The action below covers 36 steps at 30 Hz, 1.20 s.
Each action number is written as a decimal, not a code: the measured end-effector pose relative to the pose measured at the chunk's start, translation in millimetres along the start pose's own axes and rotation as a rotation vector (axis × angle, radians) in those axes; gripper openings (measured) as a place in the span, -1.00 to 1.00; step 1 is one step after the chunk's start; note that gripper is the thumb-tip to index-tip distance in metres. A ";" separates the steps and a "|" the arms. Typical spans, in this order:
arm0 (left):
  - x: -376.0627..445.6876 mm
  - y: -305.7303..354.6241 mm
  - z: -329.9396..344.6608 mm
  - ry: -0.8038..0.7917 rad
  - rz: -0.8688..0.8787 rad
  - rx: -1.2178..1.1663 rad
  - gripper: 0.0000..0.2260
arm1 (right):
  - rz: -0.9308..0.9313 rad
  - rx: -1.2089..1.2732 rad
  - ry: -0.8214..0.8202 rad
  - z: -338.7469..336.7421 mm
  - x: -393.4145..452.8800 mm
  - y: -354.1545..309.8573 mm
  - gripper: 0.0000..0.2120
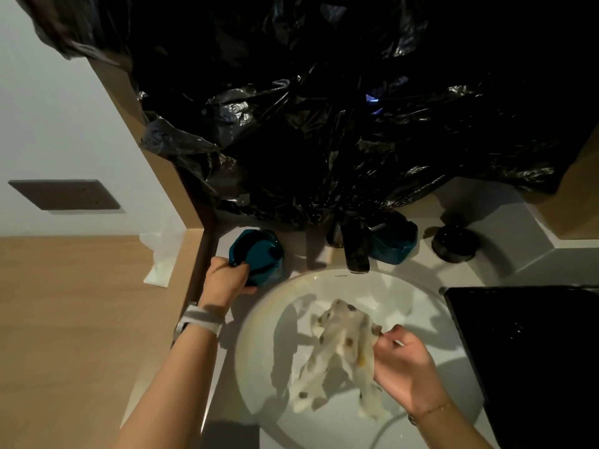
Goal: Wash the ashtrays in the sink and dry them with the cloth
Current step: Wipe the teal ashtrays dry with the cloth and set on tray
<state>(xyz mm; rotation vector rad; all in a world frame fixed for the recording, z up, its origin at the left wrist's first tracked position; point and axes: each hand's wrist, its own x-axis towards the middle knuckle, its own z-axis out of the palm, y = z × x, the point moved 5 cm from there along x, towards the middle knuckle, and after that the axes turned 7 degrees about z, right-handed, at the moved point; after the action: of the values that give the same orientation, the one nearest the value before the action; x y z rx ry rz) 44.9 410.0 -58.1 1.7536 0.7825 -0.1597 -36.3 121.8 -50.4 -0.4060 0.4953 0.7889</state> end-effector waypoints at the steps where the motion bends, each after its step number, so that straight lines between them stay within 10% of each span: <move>1: -10.6 0.2 0.2 -0.039 0.000 -0.086 -0.67 | -0.011 0.016 -0.012 0.4 -1.5 -1.7 -0.60; 9: -105.3 -31.2 39.9 -0.728 -0.331 -0.851 -0.54 | -0.063 0.024 -0.034 -7.9 -25.0 -13.1 -0.59; 15: -110.2 -24.6 54.2 -0.490 0.245 -0.167 -0.43 | -0.129 -0.229 -0.080 -8.2 -54.3 -19.2 -0.31; 23: -119.5 25.0 60.4 -0.302 1.196 0.795 -0.27 | -0.299 -0.588 0.159 -20.4 -78.3 -29.5 -0.54; 27: -128.6 37.3 59.5 -0.308 1.412 0.928 -0.28 | -0.379 -1.023 0.397 -15.3 -88.5 -34.2 -0.90; 36: -126.1 38.6 59.0 -0.286 1.271 0.883 -0.31 | -0.345 -1.127 0.377 -9.6 -94.5 -31.5 -0.75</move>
<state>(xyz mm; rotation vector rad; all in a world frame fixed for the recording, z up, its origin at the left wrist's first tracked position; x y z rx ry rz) -13.3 299.1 13.9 2.6346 -0.8231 0.1398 -72.0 43.0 -0.1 -1.6612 0.2671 0.5902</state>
